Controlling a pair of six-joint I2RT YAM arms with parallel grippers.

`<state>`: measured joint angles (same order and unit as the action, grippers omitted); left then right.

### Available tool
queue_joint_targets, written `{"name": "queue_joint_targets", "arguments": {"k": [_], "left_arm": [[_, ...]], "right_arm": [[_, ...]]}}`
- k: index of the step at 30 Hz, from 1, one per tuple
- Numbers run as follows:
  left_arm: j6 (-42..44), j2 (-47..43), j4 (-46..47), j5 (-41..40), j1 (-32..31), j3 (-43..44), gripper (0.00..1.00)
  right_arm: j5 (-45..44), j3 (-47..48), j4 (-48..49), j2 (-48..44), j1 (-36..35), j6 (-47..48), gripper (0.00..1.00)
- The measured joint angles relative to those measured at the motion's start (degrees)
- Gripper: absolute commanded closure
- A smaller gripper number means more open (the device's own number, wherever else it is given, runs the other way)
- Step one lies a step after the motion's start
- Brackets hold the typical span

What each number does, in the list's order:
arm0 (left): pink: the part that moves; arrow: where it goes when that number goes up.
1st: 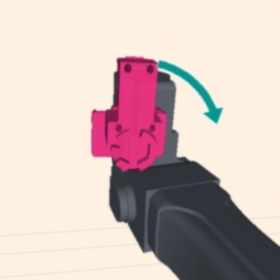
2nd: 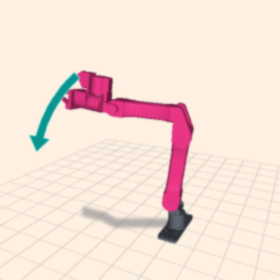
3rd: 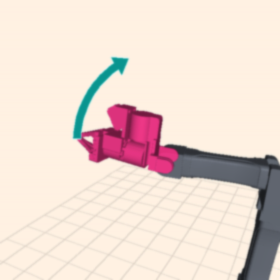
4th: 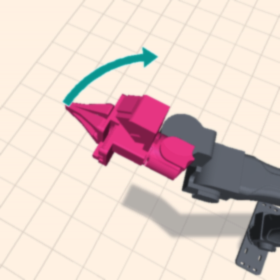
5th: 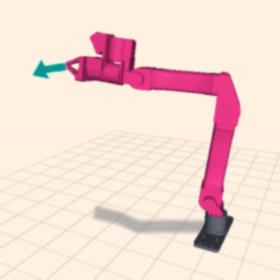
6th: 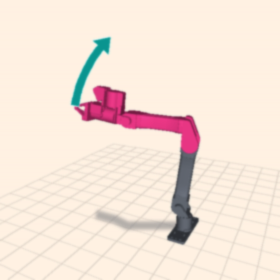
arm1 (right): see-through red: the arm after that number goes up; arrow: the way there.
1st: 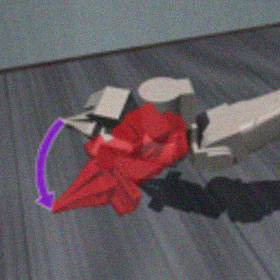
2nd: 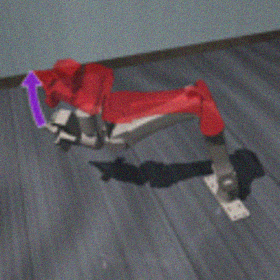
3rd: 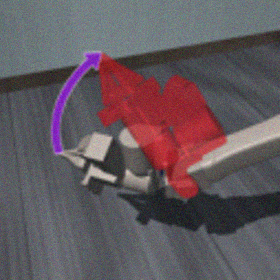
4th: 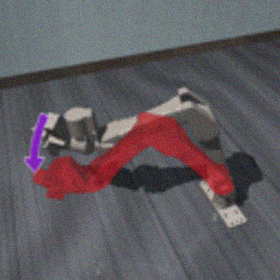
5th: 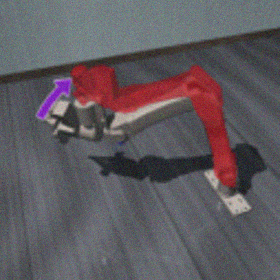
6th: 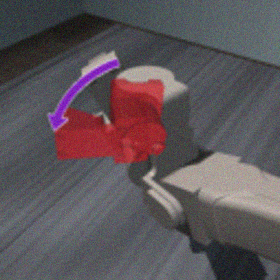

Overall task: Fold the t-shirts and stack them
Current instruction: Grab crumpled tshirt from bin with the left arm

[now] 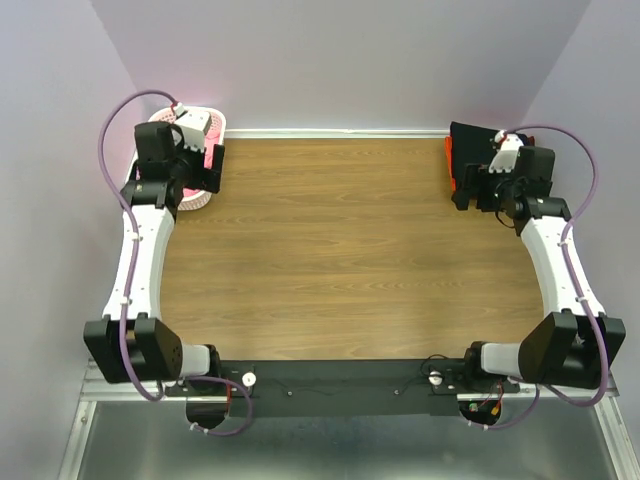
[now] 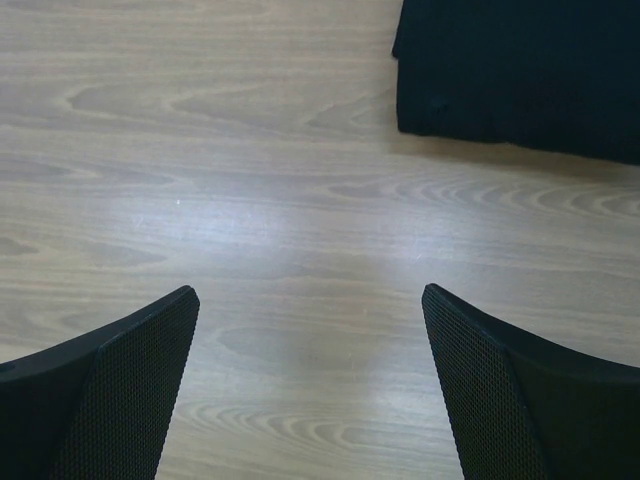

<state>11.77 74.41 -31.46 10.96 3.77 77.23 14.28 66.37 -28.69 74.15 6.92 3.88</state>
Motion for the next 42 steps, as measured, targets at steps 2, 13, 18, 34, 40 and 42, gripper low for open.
{"name": "queue_joint_targets", "arguments": {"k": [2,13,18,34,40,42], "left_arm": [[0.7,3.3,-0.1,-1.4,0.2,2.3,0.02],[2.4,34.4,1.5,-6.0,7.3,29.8,0.02],[1.9,48.0,0.6,-5.9,9.8,41.4,0.02],[-0.8,69.7,-1.0,-6.2,11.0,51.8,0.02],[-2.1,71.3,-1.0,-5.9,11.2,53.7,0.1],[-2.5,71.7,-1.0,-5.7,11.2,54.2,0.19]], "right_arm": [[0.7,0.2,-0.8,0.7,0.0,0.2,0.0],[4.7,2.2,-4.6,5.8,0.0,0.9,0.0],[5.5,2.8,-4.7,7.1,0.0,1.2,0.0],[4.7,2.9,-5.8,9.3,0.0,1.3,0.0],[4.2,2.9,-5.9,9.6,0.0,1.3,0.0],[3.6,2.9,-5.9,9.7,0.0,1.3,0.0]]}}
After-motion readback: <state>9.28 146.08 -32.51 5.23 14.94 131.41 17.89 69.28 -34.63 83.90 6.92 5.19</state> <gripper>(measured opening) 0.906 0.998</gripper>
